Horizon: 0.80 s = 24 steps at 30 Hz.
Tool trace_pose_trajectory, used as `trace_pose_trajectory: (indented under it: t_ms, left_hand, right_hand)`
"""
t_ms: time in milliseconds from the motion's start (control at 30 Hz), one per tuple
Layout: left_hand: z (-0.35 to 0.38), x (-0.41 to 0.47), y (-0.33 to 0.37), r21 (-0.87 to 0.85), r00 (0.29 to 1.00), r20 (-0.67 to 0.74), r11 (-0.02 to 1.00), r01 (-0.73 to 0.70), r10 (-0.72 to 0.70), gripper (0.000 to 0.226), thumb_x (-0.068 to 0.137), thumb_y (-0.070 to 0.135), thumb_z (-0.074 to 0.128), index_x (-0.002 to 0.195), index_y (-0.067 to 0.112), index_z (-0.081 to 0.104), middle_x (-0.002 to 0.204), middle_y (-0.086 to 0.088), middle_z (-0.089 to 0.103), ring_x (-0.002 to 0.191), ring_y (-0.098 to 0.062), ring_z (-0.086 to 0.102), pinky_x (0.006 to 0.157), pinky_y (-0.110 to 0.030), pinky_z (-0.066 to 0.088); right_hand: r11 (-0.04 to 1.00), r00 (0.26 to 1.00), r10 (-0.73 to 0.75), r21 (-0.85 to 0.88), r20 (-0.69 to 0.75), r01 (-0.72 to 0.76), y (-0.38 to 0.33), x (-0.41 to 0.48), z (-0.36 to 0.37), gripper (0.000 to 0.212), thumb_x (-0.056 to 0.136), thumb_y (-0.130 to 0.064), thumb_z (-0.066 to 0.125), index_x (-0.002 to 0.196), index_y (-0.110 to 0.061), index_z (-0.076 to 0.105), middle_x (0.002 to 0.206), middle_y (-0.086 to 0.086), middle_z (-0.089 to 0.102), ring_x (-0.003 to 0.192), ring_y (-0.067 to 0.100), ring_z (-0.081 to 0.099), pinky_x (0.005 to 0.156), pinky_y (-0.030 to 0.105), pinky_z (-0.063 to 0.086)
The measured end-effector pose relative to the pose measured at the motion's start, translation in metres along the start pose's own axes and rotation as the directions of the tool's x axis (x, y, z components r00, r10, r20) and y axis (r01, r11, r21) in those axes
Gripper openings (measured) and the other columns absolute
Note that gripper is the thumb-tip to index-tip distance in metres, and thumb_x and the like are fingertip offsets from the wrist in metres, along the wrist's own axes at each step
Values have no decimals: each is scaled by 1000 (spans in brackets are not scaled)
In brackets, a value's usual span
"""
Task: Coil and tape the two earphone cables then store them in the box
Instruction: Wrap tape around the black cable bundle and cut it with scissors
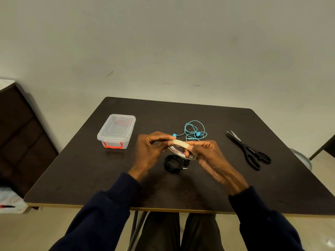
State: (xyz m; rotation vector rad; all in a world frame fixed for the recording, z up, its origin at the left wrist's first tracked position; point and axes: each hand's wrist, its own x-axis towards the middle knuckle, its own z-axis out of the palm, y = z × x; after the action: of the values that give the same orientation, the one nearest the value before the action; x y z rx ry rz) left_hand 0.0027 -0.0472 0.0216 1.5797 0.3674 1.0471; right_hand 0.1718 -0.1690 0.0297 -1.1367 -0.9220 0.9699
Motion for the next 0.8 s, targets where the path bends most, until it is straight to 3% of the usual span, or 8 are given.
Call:
trace_pose_trajectory:
  t_ms: [167,333,800]
  left_hand:
    - [-3,-2,-5,-157,992,-40,981,116,-124,25,76,17,76,100,9,77,99,-8,78,96,-28,75,76,-37,64]
    - [-3,-2,-6,-253,979,-40,949,186,-202,24,71,21,78,95,17,80,100,-10,78,96,-29,75,72,-32,63]
    - [-6,0,-19,-468,916,63,799,379,-397,22,72,15,77,93,13,81,109,-14,76,104,-30,73,73,-39,62]
  right_hand:
    - [999,999,-23,22,-22,23,-3,-3,1,25,91,5,56,102,-3,77,79,21,67,73,18,64,75,24,55]
    - [995,1000,-7,99,8,6,-5,-4,2,25,84,-1,61,105,2,75,78,19,65,71,17,63,74,23,54]
    - [988,974,10,147,228,-45,-5,-7,-4,40,90,-6,59,128,6,60,88,14,67,90,18,65,85,26,52]
